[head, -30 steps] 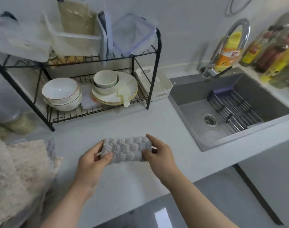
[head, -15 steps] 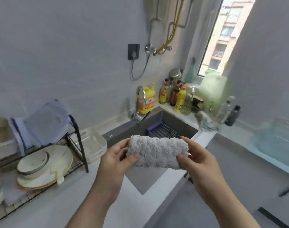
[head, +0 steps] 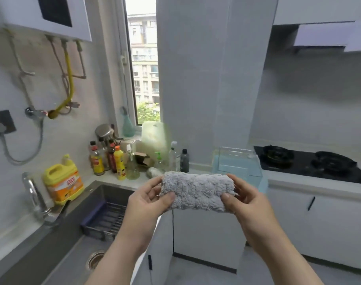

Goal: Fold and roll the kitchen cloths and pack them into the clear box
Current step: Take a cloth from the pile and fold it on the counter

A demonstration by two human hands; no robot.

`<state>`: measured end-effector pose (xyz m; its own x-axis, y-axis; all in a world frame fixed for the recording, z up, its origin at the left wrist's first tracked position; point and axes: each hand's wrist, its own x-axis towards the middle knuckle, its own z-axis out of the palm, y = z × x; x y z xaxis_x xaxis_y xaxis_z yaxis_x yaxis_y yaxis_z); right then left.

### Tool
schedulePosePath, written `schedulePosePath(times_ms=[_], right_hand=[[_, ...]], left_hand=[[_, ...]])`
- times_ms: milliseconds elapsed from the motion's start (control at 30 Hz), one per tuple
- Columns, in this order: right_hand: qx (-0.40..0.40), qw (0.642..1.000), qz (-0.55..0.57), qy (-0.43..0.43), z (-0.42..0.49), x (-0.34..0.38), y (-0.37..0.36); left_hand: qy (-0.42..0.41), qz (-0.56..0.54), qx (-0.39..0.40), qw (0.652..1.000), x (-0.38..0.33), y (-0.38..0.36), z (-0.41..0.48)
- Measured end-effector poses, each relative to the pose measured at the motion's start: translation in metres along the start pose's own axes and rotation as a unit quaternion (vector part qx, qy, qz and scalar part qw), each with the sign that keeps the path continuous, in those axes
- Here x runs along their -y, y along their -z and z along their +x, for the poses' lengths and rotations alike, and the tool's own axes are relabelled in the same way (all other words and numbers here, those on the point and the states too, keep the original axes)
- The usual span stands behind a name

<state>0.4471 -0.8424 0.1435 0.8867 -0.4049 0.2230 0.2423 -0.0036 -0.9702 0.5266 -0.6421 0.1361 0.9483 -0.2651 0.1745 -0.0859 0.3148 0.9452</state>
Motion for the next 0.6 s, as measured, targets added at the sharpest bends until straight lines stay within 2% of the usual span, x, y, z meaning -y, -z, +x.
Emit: schedulePosePath(times_ms=[300, 600], right_hand=[[-0.092, 0.996, -0.009, -0.006, 0.045, -0.018, 0.087], [-0.106, 0.994, -0.018, -0.020, 0.169, -0.061, 0.093]], left_hand=[[0.044, -0.033, 0.093, 0.994, 0.052, -0.088, 0.080], [0.045, -0.020, 0.202, 0.978, 0.086, -0.113, 0.217]])
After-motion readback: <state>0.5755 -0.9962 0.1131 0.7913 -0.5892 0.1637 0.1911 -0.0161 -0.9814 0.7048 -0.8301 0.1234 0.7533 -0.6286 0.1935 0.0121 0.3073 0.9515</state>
